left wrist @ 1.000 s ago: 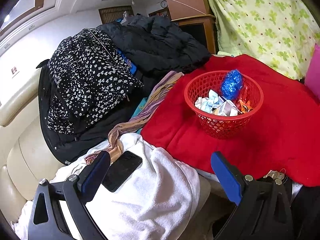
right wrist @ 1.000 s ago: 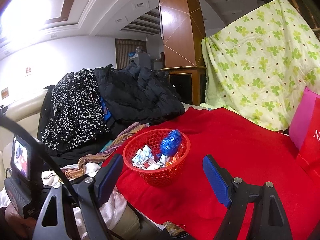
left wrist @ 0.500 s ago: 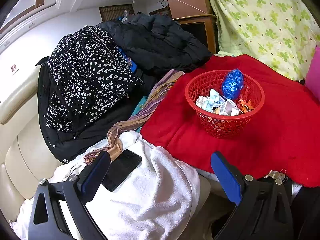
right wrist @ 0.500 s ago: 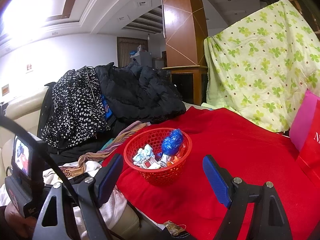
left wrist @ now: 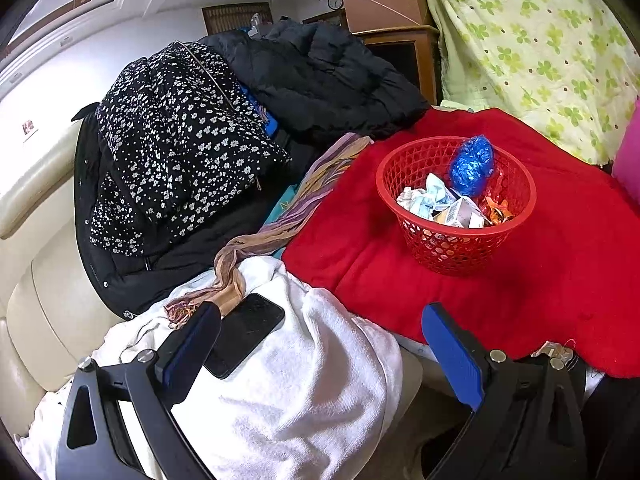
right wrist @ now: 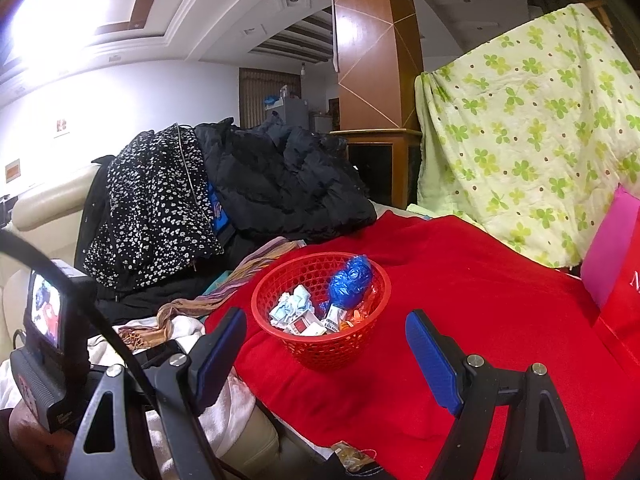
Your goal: Collect trash
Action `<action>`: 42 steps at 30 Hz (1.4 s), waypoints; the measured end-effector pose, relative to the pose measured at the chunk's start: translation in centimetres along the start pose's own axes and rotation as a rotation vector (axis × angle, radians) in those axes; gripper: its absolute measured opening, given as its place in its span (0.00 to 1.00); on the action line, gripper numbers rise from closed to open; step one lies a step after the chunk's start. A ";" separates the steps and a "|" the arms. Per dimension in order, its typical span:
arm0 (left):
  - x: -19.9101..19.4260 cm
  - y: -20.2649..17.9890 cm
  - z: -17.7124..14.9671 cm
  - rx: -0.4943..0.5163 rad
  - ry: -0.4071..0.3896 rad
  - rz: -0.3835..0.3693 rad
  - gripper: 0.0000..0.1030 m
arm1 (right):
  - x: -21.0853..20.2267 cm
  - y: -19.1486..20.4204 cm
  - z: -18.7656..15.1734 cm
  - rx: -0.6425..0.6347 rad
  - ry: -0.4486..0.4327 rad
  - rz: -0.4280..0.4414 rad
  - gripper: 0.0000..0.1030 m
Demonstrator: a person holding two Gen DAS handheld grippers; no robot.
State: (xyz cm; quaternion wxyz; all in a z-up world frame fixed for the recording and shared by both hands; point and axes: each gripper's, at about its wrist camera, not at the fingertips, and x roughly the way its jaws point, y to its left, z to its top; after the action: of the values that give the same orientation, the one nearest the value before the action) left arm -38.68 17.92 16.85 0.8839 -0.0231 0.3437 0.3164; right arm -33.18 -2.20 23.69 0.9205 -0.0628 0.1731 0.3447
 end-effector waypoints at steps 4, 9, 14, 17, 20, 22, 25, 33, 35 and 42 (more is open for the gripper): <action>0.2 0.1 -0.1 -0.005 0.003 -0.002 0.97 | 0.0 0.3 0.0 -0.006 -0.002 -0.001 0.82; 0.4 0.3 -0.2 -0.009 0.007 -0.003 0.97 | 0.1 0.4 0.0 -0.010 -0.001 -0.003 0.82; 0.6 0.6 -0.3 -0.013 0.013 -0.003 0.97 | 0.2 0.5 -0.1 -0.009 0.001 0.000 0.82; 0.8 0.6 -0.4 -0.015 0.019 -0.004 0.97 | 0.4 0.7 -0.2 -0.012 0.003 -0.001 0.82; 1.0 0.6 -0.5 -0.015 0.023 -0.005 0.97 | 0.4 0.7 -0.2 -0.011 0.005 0.000 0.82; 1.1 0.7 -0.5 -0.016 0.025 -0.009 0.97 | 0.5 0.8 -0.2 -0.009 0.007 0.000 0.82; 1.1 0.7 -0.6 -0.014 0.024 -0.009 0.97 | 0.6 0.9 -0.2 -0.010 0.008 -0.001 0.82; 0.9 0.7 -0.3 -0.015 0.018 -0.014 0.97 | 0.7 1.0 -0.3 -0.011 0.002 -0.001 0.82; 0.7 0.6 0.0 -0.012 0.010 -0.015 0.97 | 0.7 1.1 -0.2 -0.009 -0.001 -0.003 0.82; -0.1 0.3 2.7 -0.010 -0.050 -0.005 0.97 | 0.9 0.5 1.7 -0.024 -0.056 -0.011 0.82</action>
State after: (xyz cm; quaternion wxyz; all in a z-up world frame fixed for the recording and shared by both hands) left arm -37.32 18.82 19.03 0.8929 -0.0205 0.3197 0.3163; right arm -32.41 -0.81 24.98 0.9260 -0.0650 0.1429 0.3434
